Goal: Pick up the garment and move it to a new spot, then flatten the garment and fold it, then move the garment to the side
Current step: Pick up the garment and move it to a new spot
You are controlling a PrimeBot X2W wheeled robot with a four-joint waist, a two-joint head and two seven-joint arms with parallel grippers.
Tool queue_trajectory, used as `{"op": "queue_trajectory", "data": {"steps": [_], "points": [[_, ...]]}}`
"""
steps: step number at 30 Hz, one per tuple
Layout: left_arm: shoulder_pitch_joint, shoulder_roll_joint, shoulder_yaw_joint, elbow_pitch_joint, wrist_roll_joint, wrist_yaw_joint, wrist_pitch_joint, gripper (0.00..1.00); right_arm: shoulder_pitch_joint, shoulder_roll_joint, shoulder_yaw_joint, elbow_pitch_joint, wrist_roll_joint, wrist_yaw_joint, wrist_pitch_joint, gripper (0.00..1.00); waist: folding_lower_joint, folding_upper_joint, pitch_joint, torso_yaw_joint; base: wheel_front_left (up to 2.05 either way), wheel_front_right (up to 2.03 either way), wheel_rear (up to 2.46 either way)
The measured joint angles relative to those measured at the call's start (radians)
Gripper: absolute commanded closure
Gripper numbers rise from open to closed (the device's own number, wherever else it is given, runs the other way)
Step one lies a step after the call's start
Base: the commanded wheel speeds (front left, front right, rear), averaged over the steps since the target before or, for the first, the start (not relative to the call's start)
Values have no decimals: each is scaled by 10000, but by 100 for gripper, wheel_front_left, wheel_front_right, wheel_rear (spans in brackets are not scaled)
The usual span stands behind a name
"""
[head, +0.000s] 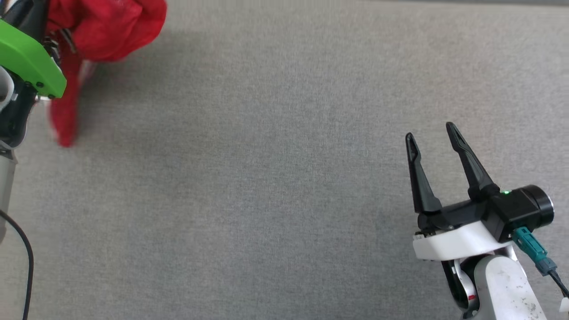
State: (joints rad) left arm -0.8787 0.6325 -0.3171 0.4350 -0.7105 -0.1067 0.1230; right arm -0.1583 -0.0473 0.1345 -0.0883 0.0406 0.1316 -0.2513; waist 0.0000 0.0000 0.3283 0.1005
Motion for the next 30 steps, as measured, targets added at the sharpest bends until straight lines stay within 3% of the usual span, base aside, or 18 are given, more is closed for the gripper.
{"op": "queue_trajectory", "data": {"steps": [8,15,21,26,30], "points": [[170,2,-355,-1444,756,272,-830,100,251,4,-244,232,341,0,-13,0,0,0,-1261,-152,0,0,0],[151,-928,-1239,-2138,1058,270,-788,100,353,2,-648,207,527,0,-13,0,0,0,-1763,-717,0,0,0],[-435,-1772,-1799,-1762,1333,123,-1551,100,344,0,-922,205,621,0,-13,0,-1,1,-1830,-1407,0,0,0],[-849,-2008,-2573,-934,1831,-88,-2341,100,346,0,-1168,199,731,0,-15,0,-1,0,-1767,-2002,0,0,0],[-406,-2520,-3898,-508,1806,-146,-2468,100,362,-4,-1432,203,790,0,-15,0,0,0,-1674,-2411,0,0,0]]}}
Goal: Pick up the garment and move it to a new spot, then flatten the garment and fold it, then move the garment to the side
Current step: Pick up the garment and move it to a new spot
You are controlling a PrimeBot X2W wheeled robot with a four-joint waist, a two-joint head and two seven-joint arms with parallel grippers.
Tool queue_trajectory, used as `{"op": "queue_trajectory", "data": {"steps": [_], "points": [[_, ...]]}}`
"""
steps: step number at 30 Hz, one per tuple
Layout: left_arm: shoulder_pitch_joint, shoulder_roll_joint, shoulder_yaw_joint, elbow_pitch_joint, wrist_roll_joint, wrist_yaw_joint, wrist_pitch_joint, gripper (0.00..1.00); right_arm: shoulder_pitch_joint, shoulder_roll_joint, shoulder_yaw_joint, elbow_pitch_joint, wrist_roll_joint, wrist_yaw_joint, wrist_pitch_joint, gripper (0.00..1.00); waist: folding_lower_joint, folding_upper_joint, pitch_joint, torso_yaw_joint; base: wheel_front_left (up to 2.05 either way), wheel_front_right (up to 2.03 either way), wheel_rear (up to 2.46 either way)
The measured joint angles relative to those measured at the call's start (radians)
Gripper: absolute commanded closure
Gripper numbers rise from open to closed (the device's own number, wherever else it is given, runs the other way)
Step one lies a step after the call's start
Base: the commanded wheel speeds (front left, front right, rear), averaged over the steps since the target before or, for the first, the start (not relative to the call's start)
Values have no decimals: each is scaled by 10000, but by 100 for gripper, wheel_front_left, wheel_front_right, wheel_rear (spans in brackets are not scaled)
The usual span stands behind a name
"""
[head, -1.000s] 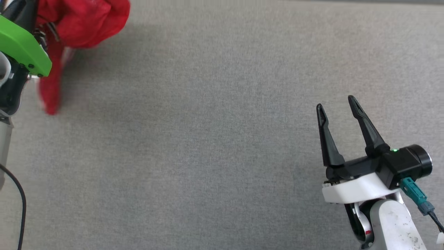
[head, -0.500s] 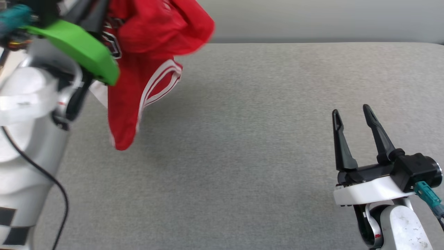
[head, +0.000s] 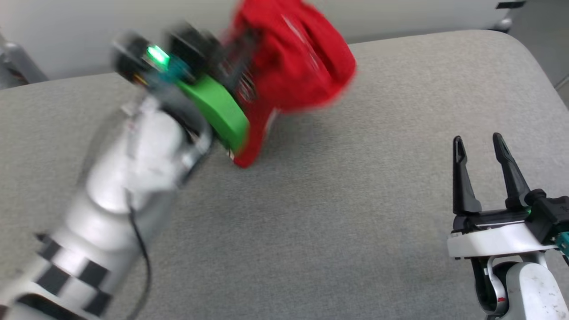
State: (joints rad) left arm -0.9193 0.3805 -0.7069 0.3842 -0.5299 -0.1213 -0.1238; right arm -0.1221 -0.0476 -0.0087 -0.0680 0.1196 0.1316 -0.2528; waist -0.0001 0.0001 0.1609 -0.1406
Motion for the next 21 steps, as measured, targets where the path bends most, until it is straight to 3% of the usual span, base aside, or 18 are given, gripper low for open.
{"op": "queue_trajectory", "data": {"steps": [3,4,10,11,12,21], "points": [[897,-483,-1319,194,-232,-63,0,100,43,-2,-155,8,0,0,0,0,0,0,86,-211,0,0,0],[1619,-790,-2337,326,-527,-65,17,100,82,-6,-219,6,0,0,0,0,0,0,143,-311,0,0,0],[2894,-1415,-4431,1078,-1540,-65,437,100,123,-6,-291,23,-35,0,0,0,0,0,224,-313,0,0,0],[2969,-1476,-4631,1266,-1649,-65,510,56,123,-6,-284,36,-52,0,0,0,0,0,222,-277,0,0,0],[3001,-1530,-4744,1406,-1695,-65,518,0,124,-6,-282,58,-86,0,0,0,0,0,218,-243,0,0,0],[3017,-1937,-4318,2203,-2038,-6,-840,0,238,0,-178,397,-276,0,0,0,0,0,-153,308,0,0,0]]}}
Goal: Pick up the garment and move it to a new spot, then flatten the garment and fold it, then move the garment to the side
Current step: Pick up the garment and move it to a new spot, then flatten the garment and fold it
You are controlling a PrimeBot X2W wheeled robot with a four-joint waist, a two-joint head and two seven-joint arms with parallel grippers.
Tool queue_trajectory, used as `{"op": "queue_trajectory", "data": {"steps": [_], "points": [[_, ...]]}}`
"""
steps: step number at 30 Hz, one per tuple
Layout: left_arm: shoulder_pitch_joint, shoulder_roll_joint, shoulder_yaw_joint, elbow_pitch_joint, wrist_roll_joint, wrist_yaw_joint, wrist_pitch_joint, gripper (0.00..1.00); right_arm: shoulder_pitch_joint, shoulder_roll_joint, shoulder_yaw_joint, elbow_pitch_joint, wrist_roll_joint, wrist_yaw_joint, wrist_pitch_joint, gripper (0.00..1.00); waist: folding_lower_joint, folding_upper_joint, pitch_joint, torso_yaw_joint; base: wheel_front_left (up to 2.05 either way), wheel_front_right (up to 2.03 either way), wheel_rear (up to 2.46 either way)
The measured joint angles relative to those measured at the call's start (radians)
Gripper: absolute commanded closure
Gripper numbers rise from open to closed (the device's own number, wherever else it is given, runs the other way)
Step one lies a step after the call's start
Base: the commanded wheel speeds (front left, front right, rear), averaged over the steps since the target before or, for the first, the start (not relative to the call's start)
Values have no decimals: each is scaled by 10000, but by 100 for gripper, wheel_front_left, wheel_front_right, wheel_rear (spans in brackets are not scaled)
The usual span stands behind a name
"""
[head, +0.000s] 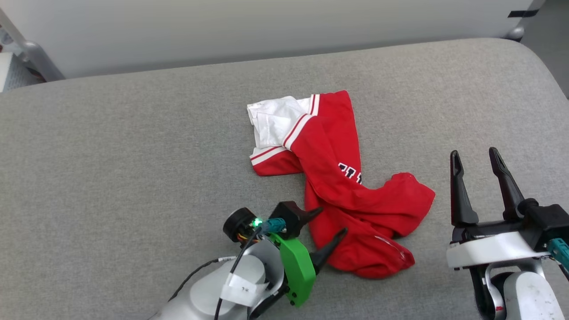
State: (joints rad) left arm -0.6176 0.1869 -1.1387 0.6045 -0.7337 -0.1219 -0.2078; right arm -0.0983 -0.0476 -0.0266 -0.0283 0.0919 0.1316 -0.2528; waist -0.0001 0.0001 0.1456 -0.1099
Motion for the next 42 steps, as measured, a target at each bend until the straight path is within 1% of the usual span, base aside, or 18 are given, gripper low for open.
{"op": "queue_trajectory", "data": {"steps": [3,5,9,11,14,17,19,21,24,26,28,31,38,42], "points": [[5,136,479,-94,-15,293,-309,0,200,-4,0,161,-13,0,-12,0,0,0,-269,204,0,0,0],[42,330,907,-366,-27,531,-403,0,331,-4,12,257,-15,0,-13,0,0,0,-462,347,0,0,0],[512,976,2339,-1538,173,1283,-483,0,611,-2,58,477,-17,0,-15,0,0,0,-869,671,0,0,0],[1109,1248,3384,-2395,437,1680,-485,0,767,-2,98,593,-33,0,-15,0,0,0,-1065,853,0,0,0],[2326,1413,4748,-3434,989,2117,-483,0,920,-2,151,773,-42,0,-27,0,0,0,-1321,1087,0,0,0],[3651,1400,5797,-4151,1570,2280,-483,0,1012,-2,196,940,-44,0,-29,0,0,0,-1536,1293,0,0,0],[4334,1312,6309,-4472,2031,2288,-483,0,1034,-2,215,1005,-52,0,-29,0,0,-1,-1624,1417,0,0,0],[4949,1097,6878,-4805,2403,2257,-483,0,1061,0,236,1062,-58,0,-27,0,0,-1,-1688,1535,0,0,0],[5522,823,7369,-5026,3154,2194,-483,0,1151,2,255,1170,-59,0,-25,0,0,0,-1740,1644,0,0,0],[5791,550,7733,-5185,3425,2121,-483,0,1173,2,249,1214,-58,0,-23,0,0,-1,-1756,1686,0,0,0],[5959,288,7988,-5275,3722,1896,-483,0,1174,2,251,1239,-58,0,-23,0,0,0,-1742,1721,0,0,0],[6025,109,8217,-5298,4309,1513,-483,0,1174,2,278,1306,-56,0,-23,0,0,-1,-1711,1754,0,0,0],[6121,-393,8893,-5288,4761,863,-483,0,1171,0,280,1384,-33,0,-23,0,0,0,-1593,1792,0,0,0],[6125,-602,9106,-5231,5007,562,-483,0,1157,0,286,1413,-58,0,-2,0,0,-1,-1463,1812,0,0,0]]}}
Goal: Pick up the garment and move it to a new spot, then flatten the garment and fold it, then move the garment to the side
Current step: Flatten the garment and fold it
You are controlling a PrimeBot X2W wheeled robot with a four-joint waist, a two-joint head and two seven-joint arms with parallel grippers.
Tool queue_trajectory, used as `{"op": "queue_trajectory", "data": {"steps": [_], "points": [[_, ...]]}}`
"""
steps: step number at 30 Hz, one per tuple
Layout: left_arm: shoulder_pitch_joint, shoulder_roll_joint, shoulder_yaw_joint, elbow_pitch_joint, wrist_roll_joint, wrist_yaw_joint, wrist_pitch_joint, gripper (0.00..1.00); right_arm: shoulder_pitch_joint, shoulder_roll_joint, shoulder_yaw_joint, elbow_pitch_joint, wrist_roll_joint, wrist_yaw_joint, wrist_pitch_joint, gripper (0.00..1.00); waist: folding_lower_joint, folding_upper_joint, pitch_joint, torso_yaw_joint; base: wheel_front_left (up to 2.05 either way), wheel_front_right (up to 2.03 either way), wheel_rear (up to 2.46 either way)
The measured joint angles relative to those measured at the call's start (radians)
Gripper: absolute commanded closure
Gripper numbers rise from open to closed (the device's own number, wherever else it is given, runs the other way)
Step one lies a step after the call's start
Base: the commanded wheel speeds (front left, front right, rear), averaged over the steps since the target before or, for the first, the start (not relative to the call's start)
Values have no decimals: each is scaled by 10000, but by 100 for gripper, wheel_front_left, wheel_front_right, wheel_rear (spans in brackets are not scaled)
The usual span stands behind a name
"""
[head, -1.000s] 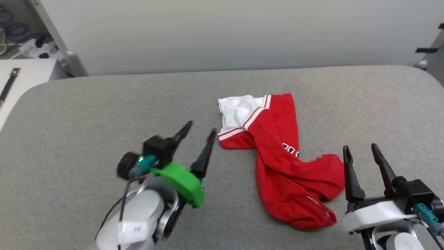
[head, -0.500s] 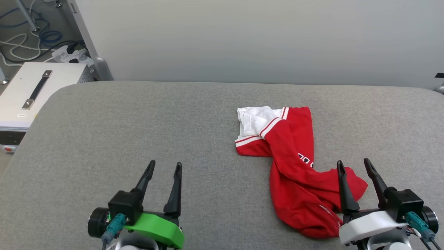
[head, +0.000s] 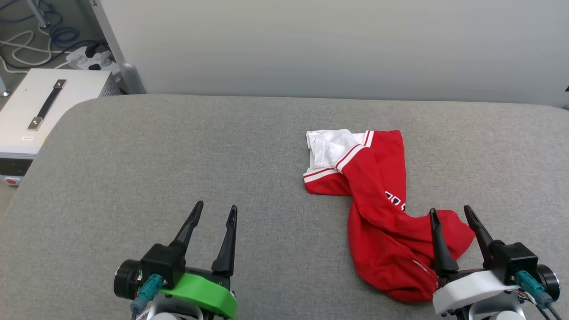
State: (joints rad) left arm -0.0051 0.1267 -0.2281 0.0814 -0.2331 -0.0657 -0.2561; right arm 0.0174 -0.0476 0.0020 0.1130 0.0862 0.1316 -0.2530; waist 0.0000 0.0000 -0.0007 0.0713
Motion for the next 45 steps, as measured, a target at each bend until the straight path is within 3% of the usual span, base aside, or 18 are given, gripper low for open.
{"op": "queue_trajectory", "data": {"steps": [4,10,13,14,16,23,29,39,45], "points": [[-17,-136,98,29,157,-222,0,0,-177,-2,109,0,-380,0,872,0,0,0,257,103,0,0,0],[-312,-412,153,46,263,-416,0,0,-1848,-337,1116,-284,-523,4,3923,0,0,0,831,439,0,0,0],[-597,-525,153,50,276,-476,0,0,-3226,-1179,1776,-224,163,2,6144,0,0,0,1197,711,0,0,0],[-770,-616,117,54,288,-522,0,0,-4089,-1680,2192,-119,867,2,7467,0,0,0,1408,920,0,0,0],[-932,-656,73,50,286,-531,0,0,-4963,-2104,2589,27,1494,2,8688,0,0,0,1618,1153,0,0,0],[-1480,-690,-157,-4,69,-548,0,0,-7660,-2596,2987,1308,2836,0,12243,0,0,0,2458,2081,0,0,0],[-1850,-698,-637,-238,-564,-516,0,0,-9216,-2675,2938,2821,2612,0,13143,0,0,0,3210,2942,0,0,0],[-2015,-702,-1266,-359,-1030,-249,0,0,-10107,-2713,2980,4911,1833,0,12949,0,1,0,4192,4111,0,0,0],[-2015,-702,-1409,-412,-1162,-117,0,0,-10486,-2775,3233,5450,1580,0,12769,0,1,0,4557,4474,0,0,0]]}}
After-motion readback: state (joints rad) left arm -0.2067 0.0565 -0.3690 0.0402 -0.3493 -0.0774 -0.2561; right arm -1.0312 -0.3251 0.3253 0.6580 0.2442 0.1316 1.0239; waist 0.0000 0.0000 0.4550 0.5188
